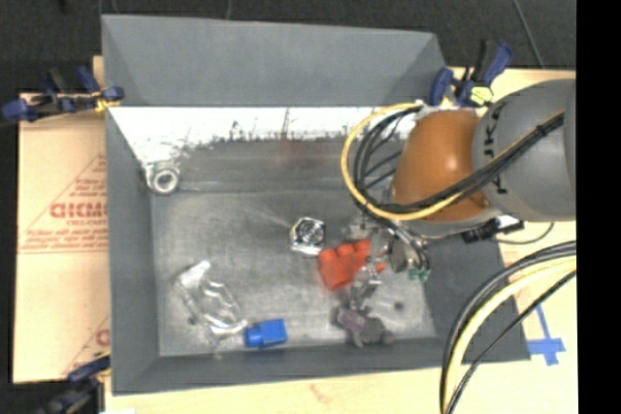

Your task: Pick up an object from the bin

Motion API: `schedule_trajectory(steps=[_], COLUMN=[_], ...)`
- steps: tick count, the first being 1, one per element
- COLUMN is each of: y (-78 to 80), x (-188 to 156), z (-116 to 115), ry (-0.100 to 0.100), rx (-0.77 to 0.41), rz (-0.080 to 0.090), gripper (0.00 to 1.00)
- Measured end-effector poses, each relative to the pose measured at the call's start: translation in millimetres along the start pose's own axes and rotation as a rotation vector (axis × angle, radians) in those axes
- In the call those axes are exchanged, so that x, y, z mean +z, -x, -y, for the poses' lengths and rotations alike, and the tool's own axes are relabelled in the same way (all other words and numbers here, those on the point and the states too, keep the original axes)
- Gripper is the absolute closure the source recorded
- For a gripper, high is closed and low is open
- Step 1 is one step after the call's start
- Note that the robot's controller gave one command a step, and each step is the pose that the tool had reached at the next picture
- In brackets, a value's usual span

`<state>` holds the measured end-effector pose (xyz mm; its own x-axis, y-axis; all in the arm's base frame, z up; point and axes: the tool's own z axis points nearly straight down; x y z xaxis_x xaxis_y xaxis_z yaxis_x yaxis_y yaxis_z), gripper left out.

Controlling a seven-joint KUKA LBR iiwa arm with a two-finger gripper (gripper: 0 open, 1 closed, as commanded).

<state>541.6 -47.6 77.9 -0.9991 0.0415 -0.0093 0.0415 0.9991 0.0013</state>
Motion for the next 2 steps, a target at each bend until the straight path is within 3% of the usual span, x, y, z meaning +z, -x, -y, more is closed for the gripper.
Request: schedule_trajectory(steps=[1,2], y=[1.9,4.2], x=[-1.7,-36.4], z=[0.2,0.7], ry=[0.0,0.0], rx=[0.001,0.003], rz=[0.005,-0.001], gripper=[1.0,1.0])
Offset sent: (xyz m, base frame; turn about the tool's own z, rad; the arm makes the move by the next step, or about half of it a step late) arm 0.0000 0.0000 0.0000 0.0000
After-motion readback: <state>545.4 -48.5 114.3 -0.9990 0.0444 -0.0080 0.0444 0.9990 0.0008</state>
